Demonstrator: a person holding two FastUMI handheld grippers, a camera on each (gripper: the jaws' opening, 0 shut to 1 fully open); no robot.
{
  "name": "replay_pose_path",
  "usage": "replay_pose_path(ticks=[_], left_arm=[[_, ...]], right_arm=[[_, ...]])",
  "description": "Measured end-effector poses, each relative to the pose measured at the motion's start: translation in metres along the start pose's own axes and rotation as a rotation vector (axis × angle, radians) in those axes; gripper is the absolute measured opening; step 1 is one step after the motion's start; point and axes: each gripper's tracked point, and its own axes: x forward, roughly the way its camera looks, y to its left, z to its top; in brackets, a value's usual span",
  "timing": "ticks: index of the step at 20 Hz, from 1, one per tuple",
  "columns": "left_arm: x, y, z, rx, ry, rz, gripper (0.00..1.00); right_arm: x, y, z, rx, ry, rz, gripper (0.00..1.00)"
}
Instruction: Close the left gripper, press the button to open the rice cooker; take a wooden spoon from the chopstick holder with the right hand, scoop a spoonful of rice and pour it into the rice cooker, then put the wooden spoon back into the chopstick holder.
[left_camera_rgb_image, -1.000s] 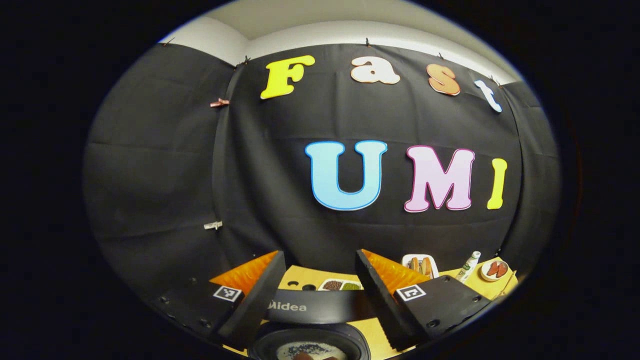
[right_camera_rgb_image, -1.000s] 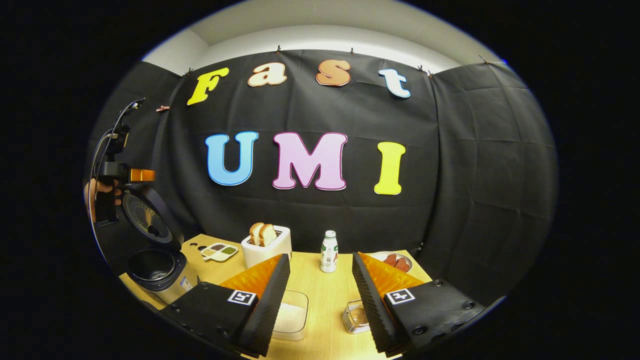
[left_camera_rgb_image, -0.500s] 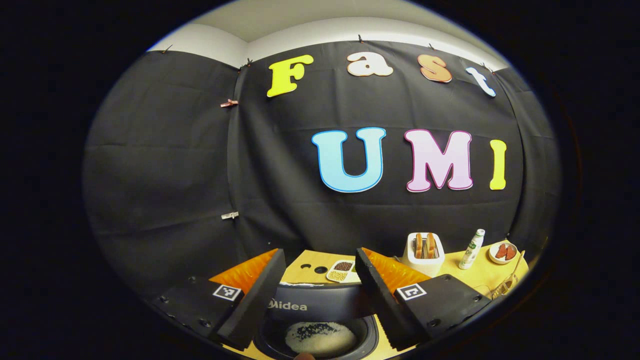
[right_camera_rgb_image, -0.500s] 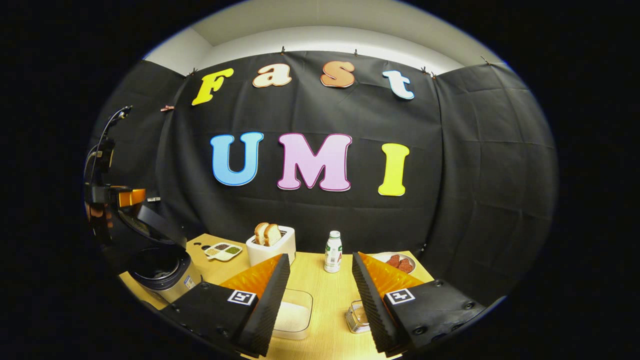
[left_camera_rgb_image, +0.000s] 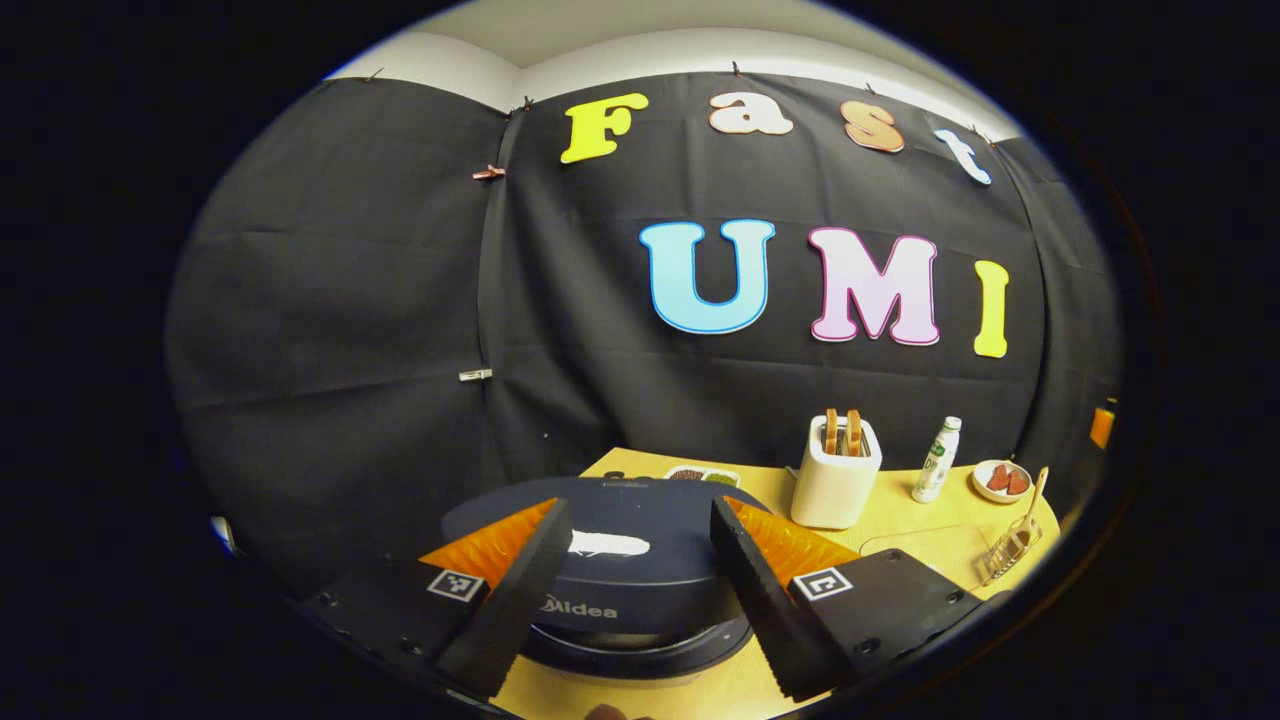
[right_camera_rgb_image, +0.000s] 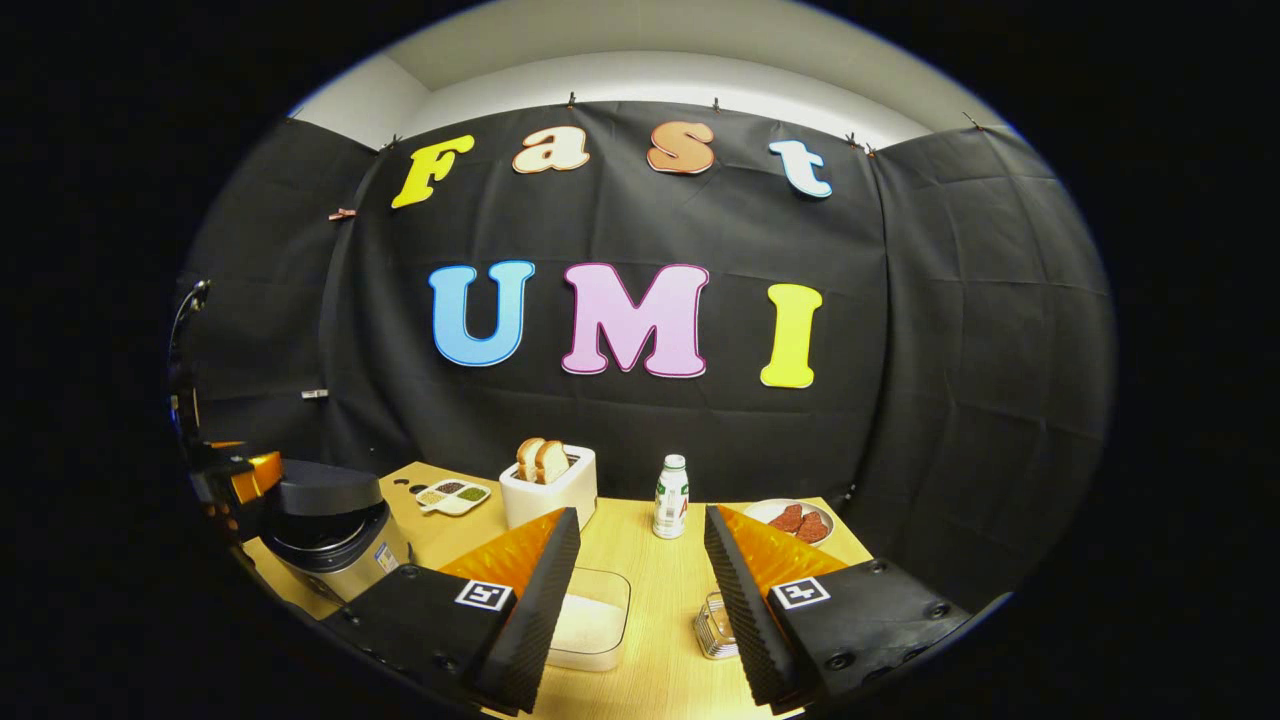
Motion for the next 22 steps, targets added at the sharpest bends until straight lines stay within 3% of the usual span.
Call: replay_pose_path(ticks=[5, 7, 12, 22], left_arm=[[-0.007, -0.002, -0.027, 0.055, -0.047, 0.019, 0.97], [-0.009, 0.002, -0.034, 0.029, -0.058, 0.028, 0.97], [-0.008, 0.001, -0.067, 0.034, -0.010, 0.041, 0.98], [-0.019, 0.007, -0.070, 0.027, -0.046, 0.068, 0.99]], right_arm=[[-0.002, -0.001, -0.001, 0.003, 0.007, -0.003, 0.79], [-0.002, 0.000, -0.003, 0.000, 0.011, -0.004, 0.79], [-0.007, 0.004, -0.004, -0.015, 0.015, 0.006, 0.79], [-0.010, 0.007, -0.008, -0.016, 0.027, 0.009, 0.79]])
